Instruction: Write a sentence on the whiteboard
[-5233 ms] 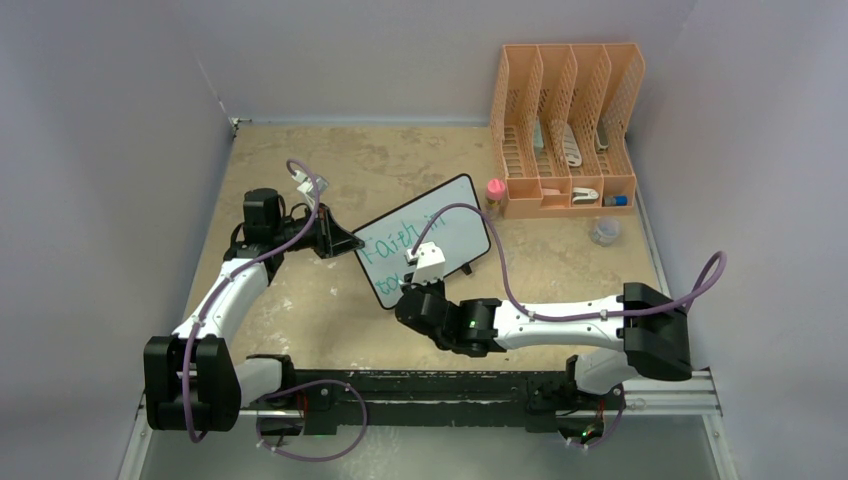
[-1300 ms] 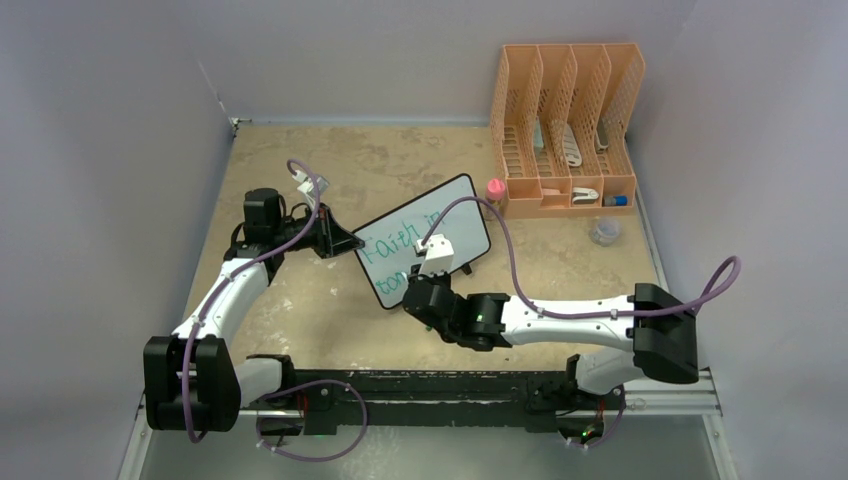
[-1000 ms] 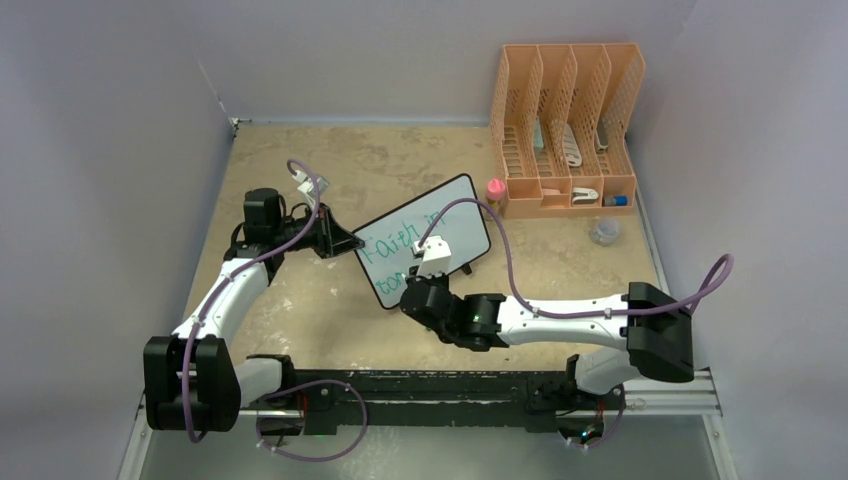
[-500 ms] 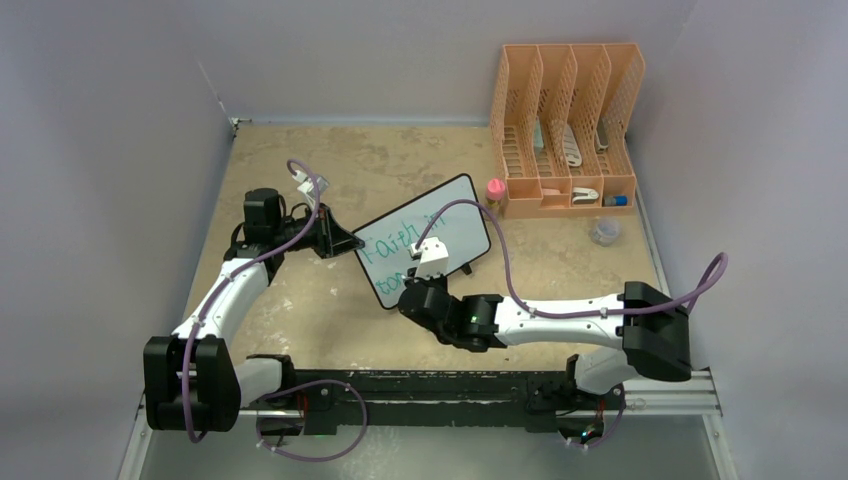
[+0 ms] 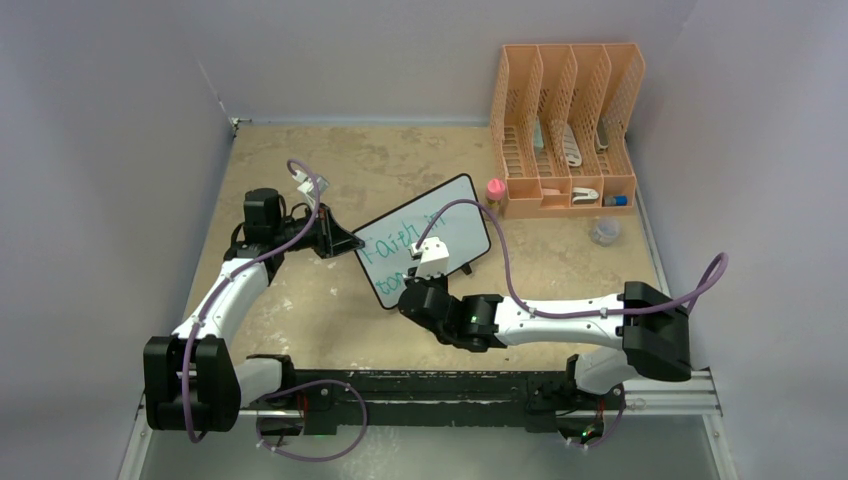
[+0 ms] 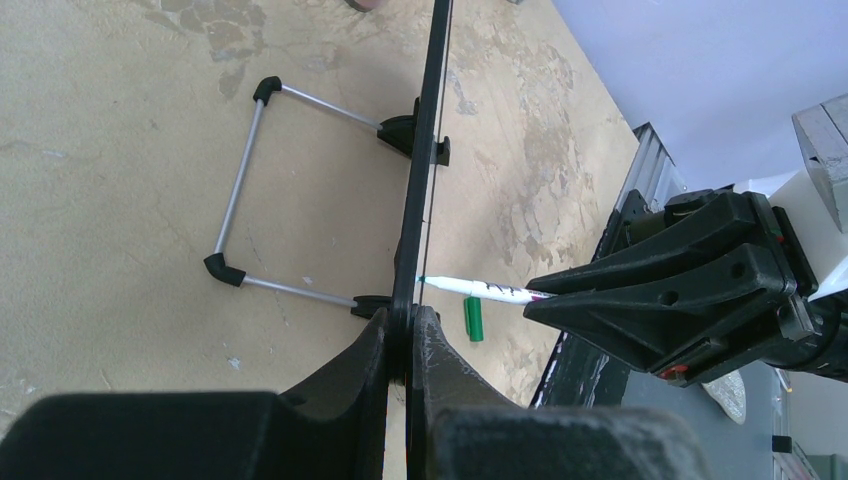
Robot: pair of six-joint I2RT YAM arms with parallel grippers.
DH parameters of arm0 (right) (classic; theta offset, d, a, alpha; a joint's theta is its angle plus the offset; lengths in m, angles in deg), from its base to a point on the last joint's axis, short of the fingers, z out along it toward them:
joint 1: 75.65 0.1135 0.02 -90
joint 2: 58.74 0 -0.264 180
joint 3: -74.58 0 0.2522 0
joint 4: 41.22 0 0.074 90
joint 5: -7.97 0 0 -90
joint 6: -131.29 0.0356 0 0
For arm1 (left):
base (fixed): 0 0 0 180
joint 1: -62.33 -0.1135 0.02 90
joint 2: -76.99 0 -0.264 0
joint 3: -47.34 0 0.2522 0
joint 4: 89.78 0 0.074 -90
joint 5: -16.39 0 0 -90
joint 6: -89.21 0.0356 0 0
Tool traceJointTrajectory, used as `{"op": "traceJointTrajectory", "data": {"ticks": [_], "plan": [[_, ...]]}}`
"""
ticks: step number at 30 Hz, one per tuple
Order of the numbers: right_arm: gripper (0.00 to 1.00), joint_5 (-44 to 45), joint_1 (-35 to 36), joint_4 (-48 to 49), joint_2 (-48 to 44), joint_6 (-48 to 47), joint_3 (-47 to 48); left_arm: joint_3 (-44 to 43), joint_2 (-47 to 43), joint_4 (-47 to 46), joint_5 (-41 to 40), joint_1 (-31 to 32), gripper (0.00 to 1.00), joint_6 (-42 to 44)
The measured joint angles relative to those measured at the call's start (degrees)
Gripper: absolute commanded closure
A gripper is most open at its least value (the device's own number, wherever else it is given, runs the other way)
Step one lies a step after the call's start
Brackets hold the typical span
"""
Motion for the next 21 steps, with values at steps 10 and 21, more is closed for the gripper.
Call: {"op": "traceJointTrajectory", "data": {"ticks": [10, 21], "plan": [[1.0, 1.05, -0.09, 0.0, -0.02, 0.0, 0.02, 0.0, 0.0, 0.0, 0.0, 0.0, 1.0, 0.0], [1.0, 1.05, -0.24, -0.15, -0.09, 0.81, 0.0, 0.0, 0.0, 0.0, -0.02, 0.0, 1.0, 0.0]]}}
